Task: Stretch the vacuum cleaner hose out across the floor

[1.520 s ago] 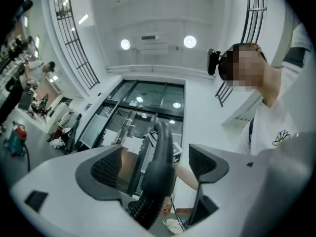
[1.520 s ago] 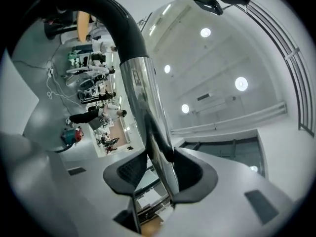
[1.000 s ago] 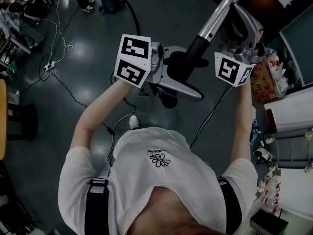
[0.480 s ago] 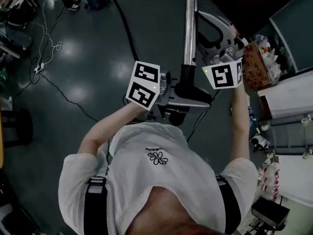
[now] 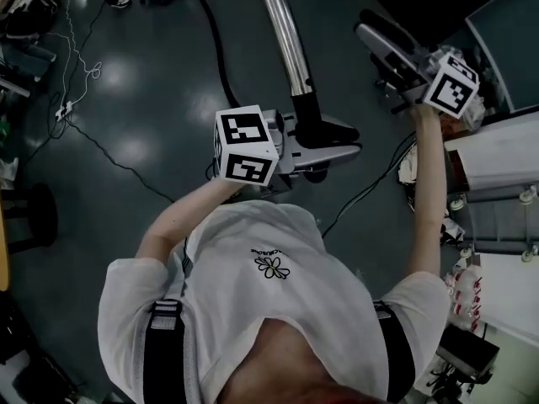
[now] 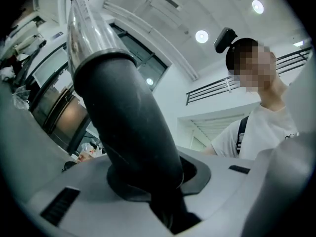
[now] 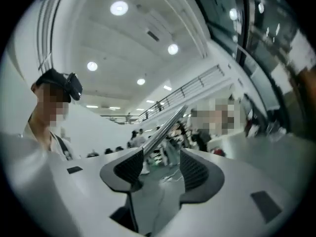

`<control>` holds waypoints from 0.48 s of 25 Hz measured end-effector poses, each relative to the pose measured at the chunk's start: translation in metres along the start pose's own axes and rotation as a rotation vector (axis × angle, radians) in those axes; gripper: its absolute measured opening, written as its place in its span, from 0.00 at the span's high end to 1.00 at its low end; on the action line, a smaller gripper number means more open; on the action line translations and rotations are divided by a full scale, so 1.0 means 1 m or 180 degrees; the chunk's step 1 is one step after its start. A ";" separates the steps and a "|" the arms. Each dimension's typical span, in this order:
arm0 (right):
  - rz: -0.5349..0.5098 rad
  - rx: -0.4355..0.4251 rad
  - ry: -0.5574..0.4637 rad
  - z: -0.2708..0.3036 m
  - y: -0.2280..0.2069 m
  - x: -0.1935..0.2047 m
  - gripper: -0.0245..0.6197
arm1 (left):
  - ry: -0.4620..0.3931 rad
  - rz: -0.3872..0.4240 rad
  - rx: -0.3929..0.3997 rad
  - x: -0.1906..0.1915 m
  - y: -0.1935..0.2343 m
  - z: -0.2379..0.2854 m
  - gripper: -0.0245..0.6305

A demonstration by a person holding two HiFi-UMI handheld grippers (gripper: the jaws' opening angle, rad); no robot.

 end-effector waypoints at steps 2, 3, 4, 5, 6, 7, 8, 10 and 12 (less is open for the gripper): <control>0.0427 -0.0484 0.0301 0.034 0.011 0.009 0.62 | -0.0057 -0.0035 0.0001 0.000 0.002 0.000 0.82; 0.0624 -0.0640 0.0355 0.046 0.013 0.013 0.62 | -0.0048 -0.0049 0.0016 0.001 0.002 0.002 0.82; 0.0795 -0.0761 0.0385 0.055 0.014 0.016 0.62 | -0.0014 -0.0054 0.0038 0.004 0.002 0.005 0.82; 0.0939 -0.0872 0.0408 0.062 0.014 0.018 0.62 | 0.0042 -0.0056 0.0062 0.006 0.002 0.010 0.82; 0.1056 -0.0985 0.0422 0.068 0.014 0.020 0.62 | 0.0116 -0.0061 0.0084 0.008 0.002 0.016 0.82; 0.1145 -0.1086 0.0423 0.071 0.012 0.020 0.62 | 0.0199 -0.0070 0.0096 0.010 0.003 0.022 0.82; 0.1190 -0.1148 0.0416 0.074 0.011 0.020 0.62 | 0.0284 -0.0078 0.0090 0.012 0.006 0.026 0.82; 0.1120 -0.1135 0.0436 0.075 0.008 0.020 0.61 | 0.0451 -0.0078 0.0014 0.016 0.012 0.029 0.82; 0.0970 -0.1075 0.0513 0.075 0.009 0.023 0.61 | 0.0597 -0.0062 -0.0078 0.022 0.016 0.025 0.82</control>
Point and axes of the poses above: the fingertips, and each gripper's own axes: z forward along the fingers, y to its left, x out of its underside, the point moved 9 cm from there along -z, backward along the fingers, and after that the axes turned 3 degrees about y, right-handed, at the moved point
